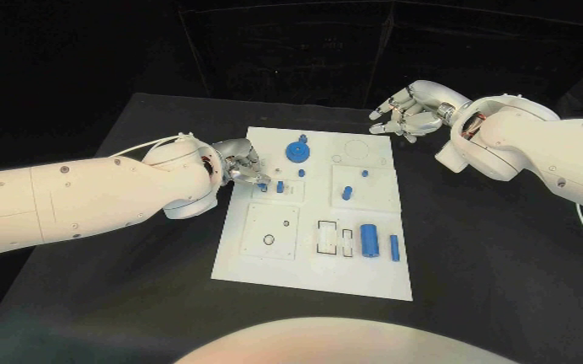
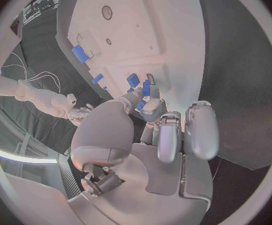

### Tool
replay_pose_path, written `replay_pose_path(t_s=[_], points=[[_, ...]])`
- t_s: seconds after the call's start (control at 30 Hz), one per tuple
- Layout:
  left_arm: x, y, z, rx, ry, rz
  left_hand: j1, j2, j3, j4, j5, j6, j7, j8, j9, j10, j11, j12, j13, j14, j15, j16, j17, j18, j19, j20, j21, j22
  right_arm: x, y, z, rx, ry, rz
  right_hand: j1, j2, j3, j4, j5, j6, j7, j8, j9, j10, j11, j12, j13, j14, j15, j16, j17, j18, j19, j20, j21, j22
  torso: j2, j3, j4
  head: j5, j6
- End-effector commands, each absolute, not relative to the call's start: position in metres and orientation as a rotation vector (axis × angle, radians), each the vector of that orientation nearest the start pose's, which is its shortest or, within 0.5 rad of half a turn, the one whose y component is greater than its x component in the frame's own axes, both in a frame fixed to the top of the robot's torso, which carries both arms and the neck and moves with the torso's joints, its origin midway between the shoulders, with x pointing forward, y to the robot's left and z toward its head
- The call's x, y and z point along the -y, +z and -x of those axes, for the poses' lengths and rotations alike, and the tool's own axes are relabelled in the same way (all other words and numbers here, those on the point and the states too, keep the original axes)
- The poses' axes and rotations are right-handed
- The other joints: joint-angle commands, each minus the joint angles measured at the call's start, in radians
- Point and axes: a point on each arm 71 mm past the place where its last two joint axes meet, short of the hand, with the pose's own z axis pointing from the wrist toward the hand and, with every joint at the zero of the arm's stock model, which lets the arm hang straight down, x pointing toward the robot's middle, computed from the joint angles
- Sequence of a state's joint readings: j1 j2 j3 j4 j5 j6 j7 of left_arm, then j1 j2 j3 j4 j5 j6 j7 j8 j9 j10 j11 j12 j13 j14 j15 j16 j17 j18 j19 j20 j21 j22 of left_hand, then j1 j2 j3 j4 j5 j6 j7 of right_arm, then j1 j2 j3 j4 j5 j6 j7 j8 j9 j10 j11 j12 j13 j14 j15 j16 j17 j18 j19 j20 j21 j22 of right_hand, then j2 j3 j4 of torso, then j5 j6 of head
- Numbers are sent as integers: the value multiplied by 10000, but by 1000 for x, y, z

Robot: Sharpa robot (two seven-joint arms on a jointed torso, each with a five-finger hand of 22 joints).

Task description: Assemble the parts on the task board

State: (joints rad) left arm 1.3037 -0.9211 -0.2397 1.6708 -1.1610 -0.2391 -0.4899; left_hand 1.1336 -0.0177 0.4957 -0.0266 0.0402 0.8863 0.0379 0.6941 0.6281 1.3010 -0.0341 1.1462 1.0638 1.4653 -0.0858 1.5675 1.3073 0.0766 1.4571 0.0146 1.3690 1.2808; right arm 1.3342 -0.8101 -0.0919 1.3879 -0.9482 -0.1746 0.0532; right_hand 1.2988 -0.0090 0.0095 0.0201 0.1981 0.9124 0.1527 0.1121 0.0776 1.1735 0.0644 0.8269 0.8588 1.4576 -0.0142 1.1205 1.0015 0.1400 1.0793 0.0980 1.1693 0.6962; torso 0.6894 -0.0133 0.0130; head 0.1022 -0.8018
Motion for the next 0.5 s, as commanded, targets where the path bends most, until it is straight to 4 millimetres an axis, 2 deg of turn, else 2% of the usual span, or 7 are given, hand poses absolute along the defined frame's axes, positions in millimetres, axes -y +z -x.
replay_pose_path(t_s=[0.03, 0.27, 0.5], points=[[-222, -218, -450, -20259, -3950, 1510, 106, -29, 392, -453, 64, 16, -83, 36, 21, 102, -53, 41, 0, 1055, -85, 33, 2635, -158, 97, 5, 46, 11, 219, -149, -523, -17658, 9261, -1669, 22, 114, -75, -5, 53, 6, 1, 43, 0, -62, -15, -37, -11, -44, 12, -49, -11, 167, -48, 5, -61, -17, 6, 3, -9, 3, 2], [-219, -220, -452, -20208, -3816, 1152, 121, -43, 399, -467, 64, 15, -86, 39, 21, 102, -56, 36, -7, 1055, -87, 33, 2635, -160, 102, 2, 54, 23, 219, -149, -523, -17638, 9279, -1658, 22, 114, -75, -5, 53, 6, 1, 43, 0, -62, -15, -37, -11, -44, 12, -49, -11, 167, -48, 5, -61, -17, 16, -6, -5, -4, 2], [-218, -222, -451, -20315, -3773, 984, 121, -43, 399, -467, 64, 15, -86, 39, 21, 102, -56, 36, -7, 1055, -87, 33, 2635, -160, 102, 2, 54, 23, 219, -149, -523, -17639, 9286, -1653, 22, 114, -75, -5, 53, 6, 1, 43, 0, -62, -15, -37, -11, -44, 12, -49, -11, 167, -48, 5, -61, -17, 23, 4, -7, -9, -22]])
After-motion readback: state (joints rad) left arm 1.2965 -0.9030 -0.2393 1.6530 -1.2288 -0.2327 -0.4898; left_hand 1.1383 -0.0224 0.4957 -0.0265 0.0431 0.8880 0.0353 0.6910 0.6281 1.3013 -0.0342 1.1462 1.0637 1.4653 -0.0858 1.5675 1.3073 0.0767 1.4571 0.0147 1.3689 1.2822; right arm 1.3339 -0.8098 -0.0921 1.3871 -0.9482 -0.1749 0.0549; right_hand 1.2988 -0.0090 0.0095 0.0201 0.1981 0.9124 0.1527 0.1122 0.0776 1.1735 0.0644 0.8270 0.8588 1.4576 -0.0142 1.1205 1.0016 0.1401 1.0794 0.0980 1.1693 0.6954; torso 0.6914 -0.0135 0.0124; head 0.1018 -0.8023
